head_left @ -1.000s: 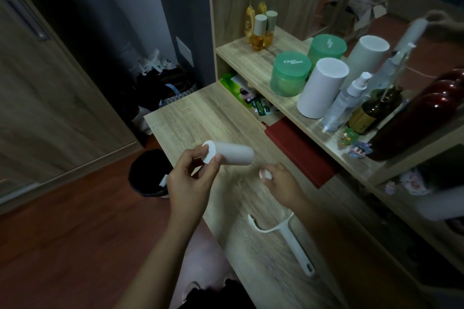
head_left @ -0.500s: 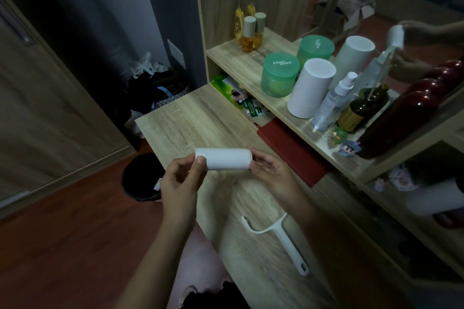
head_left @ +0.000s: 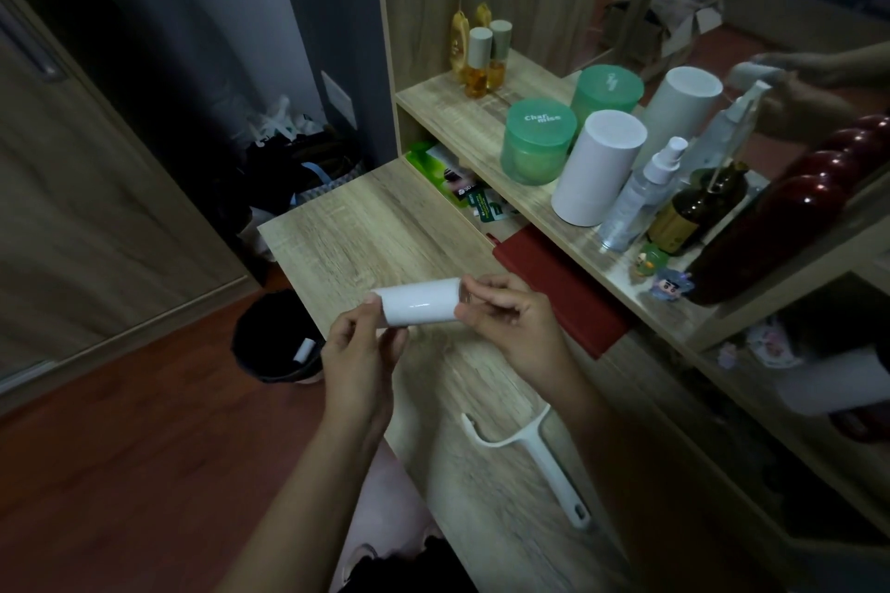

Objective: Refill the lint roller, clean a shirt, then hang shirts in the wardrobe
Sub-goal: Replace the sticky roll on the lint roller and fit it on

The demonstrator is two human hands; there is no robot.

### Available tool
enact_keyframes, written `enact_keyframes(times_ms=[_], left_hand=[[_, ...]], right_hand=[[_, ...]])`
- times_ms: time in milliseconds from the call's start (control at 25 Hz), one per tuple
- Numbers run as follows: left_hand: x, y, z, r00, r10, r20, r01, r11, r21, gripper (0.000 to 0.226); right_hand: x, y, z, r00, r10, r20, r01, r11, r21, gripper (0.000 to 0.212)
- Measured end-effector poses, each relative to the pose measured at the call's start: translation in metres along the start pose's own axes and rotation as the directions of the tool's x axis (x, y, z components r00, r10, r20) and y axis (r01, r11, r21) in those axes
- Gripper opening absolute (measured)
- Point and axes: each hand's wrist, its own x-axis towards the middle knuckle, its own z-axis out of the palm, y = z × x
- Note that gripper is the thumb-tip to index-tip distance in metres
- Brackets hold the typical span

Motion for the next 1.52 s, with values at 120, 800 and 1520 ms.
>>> enact_keyframes(times_ms=[120,800,1520], left_hand=[[0.008,-0.002,0.012,0.988,-0.152,0.010,0.153,0.985,-0.083,0.011],[0.013,-0.016,0.022,0.913,-0.405,0.055,0.409,0.904,-0.125,0.007],[0.031,-0.004,0.007,0.913,-0.253,0.320,0.124,0.920,0.373,0.011]], right_hand=[[0.000,-0.003,0.002,0.998,0.014,-0.065,-0.018,0.998,-0.055,0.037],[-0.079,0.115,-0.016,0.722,0.423,-0.548,-0.692,0.428,-0.581,0.056],[-0.023,-0.021,-0.020,0.997,0.010,-0.080,-0.076,0.455,-0.887,0.041]])
